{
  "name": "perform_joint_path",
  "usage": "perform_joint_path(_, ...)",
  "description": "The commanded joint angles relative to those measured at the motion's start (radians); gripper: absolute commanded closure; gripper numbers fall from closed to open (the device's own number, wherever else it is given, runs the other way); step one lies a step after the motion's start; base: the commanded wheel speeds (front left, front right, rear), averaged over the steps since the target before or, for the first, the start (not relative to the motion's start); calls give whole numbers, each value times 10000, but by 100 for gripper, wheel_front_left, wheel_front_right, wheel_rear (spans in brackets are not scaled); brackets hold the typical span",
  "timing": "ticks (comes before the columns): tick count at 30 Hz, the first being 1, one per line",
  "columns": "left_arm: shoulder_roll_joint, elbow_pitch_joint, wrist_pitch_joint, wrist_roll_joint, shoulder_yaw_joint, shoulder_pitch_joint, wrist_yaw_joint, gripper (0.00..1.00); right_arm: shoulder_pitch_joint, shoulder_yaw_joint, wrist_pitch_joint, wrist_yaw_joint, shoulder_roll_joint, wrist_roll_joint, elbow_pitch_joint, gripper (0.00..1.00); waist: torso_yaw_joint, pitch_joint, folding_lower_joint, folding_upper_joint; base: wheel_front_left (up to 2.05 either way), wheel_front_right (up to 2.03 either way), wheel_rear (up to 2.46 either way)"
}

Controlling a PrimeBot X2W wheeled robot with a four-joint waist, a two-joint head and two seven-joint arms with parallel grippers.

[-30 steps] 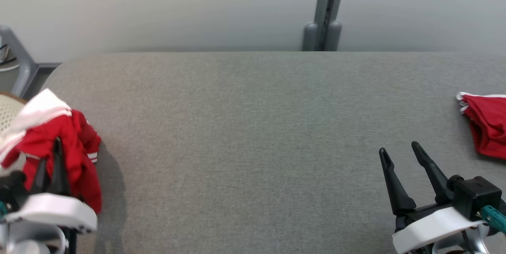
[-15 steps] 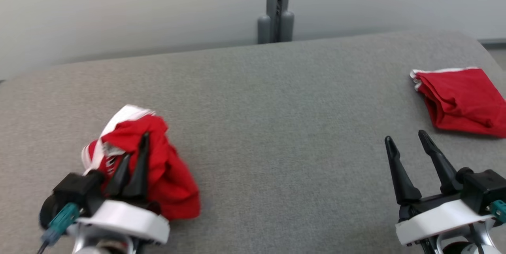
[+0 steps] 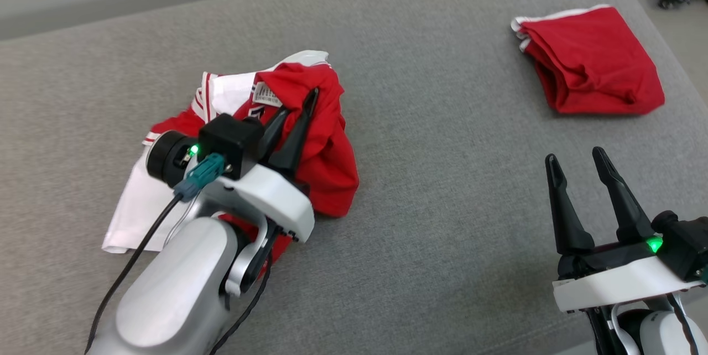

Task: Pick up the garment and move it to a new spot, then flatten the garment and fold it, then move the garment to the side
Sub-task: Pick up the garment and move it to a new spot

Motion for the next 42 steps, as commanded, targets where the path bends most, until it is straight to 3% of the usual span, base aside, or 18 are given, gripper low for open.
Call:
perform_joint_path(1,-15,195,-97,63,-9,-284,-80,100,-155,10,-127,1,-8,74,19,0,-458,546,0,0,0,0,0)
perform_joint_path(4,-246,1056,-129,-32,-188,-624,-365,100,-298,92,-328,1,-10,240,194,0,-596,789,0,0,0,0,0)
perform_joint_path(6,-449,1569,-65,-193,-302,-735,-593,60,-347,117,-433,1,-14,308,320,0,-618,854,0,0,0,0,0)
perform_joint_path(7,-500,1761,-115,-240,-334,-789,-683,0,-373,122,-477,1,-14,311,384,0,-615,863,0,0,0,0,0)
perform_joint_path(15,-674,1985,-917,-318,-520,-404,-982,0,-401,15,-462,1,-15,108,691,0,-123,359,0,0,0,0,0)
perform_joint_path(23,-232,1029,-1800,-646,465,671,13,0,-135,-166,-52,1,-22,-258,540,0,895,-432,0,0,0,0,0)
perform_joint_path(30,225,828,-2346,-1041,1528,1418,510,0,68,-240,281,1,-22,-365,389,0,1564,-908,0,0,0,0,0)
perform_joint_path(42,1401,370,-2665,-1591,3127,3347,120,0,370,-184,711,1,-22,-510,372,0,2184,-1633,0,0,0,0,0)
